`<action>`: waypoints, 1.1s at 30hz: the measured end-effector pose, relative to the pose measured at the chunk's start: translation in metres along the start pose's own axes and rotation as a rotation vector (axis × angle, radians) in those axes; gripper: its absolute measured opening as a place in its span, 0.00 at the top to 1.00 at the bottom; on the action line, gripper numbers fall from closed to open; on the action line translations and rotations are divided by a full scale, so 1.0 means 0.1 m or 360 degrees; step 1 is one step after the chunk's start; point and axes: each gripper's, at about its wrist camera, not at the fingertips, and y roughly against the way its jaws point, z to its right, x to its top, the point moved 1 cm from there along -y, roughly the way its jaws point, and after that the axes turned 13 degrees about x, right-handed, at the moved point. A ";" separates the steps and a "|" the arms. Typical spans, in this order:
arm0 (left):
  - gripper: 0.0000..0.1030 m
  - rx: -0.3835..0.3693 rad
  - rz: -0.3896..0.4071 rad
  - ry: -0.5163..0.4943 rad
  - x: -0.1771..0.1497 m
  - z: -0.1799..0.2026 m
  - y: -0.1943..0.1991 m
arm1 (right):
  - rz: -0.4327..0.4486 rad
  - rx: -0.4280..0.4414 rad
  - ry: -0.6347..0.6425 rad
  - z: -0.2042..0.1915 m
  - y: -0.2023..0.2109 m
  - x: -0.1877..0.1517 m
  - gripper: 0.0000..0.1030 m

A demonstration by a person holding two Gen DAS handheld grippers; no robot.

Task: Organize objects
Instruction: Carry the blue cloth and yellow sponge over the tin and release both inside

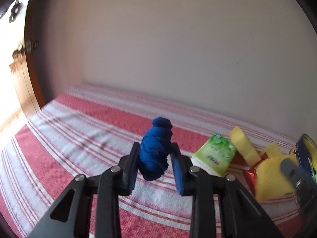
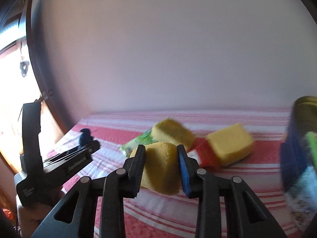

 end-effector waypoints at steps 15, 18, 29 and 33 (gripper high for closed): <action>0.71 -0.0055 0.0188 -0.0069 -0.10 0.16 0.36 | 0.0335 -0.0486 0.0205 0.14 0.86 -0.11 0.66; 0.71 -0.0033 0.0242 -0.0134 -0.16 0.33 0.56 | 0.0338 -0.0487 0.0189 0.20 0.86 -0.09 0.66; 0.71 -0.0054 0.0282 -0.0153 -0.34 0.57 0.87 | 0.0371 -0.0478 0.0167 0.36 1.01 -0.06 0.66; 0.71 -0.0053 0.0285 -0.0146 -0.40 0.63 0.94 | 0.0389 -0.0483 0.0164 0.42 1.20 -0.05 0.66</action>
